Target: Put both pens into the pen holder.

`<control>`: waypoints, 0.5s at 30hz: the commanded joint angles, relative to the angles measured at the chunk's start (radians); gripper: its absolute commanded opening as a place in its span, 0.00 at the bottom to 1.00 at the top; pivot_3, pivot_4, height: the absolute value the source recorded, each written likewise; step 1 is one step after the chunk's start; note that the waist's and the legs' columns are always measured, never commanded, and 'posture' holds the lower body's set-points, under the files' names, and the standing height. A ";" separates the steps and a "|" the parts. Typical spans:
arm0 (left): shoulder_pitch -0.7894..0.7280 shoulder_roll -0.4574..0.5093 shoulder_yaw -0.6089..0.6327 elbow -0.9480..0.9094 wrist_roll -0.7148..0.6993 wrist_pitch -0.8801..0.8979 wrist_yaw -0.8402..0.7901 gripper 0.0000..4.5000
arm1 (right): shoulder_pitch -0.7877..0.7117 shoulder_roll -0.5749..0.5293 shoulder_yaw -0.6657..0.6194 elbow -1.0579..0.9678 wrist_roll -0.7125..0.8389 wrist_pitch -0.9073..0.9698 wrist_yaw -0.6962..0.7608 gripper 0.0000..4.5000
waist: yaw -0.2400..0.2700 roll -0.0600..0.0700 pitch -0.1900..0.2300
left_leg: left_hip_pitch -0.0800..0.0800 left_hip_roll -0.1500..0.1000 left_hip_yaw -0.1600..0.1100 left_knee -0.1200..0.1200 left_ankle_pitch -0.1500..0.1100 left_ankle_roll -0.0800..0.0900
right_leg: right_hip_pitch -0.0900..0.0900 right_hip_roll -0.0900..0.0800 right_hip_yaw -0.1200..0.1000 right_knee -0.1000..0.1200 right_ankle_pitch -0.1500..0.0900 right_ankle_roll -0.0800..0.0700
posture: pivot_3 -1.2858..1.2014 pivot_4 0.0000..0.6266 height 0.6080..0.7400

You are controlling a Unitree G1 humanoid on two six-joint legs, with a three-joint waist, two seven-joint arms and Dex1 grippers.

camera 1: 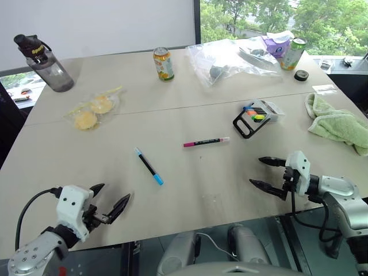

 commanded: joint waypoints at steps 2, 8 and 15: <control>-0.043 0.018 -0.022 0.034 0.006 -0.041 -0.021 1.00 | -0.003 -0.002 -0.033 -0.039 0.008 -0.031 -0.015 0.99 | 0.000 0.001 0.000 | 0.000 0.000 0.000 0.000 0.000 0.000 | 0.000 0.000 0.000 0.000 0.000 0.000 | 0.52 0.24 0.99; -0.079 0.019 -0.052 0.076 0.021 -0.069 -0.030 1.00 | 0.004 -0.014 -0.043 -0.046 0.010 -0.036 -0.020 0.99 | -0.001 0.000 0.000 | 0.000 0.000 0.000 0.000 0.000 -0.001 | 0.000 0.000 0.000 0.000 0.000 0.000 | 0.52 0.24 0.99; -0.089 0.006 -0.066 0.079 0.018 -0.078 -0.012 1.00 | -0.002 -0.023 -0.042 -0.045 0.016 -0.034 -0.013 0.99 | 0.000 0.000 0.000 | 0.000 0.000 0.000 -0.001 0.000 0.000 | 0.000 0.000 0.000 0.000 0.000 0.000 | 0.52 0.24 0.99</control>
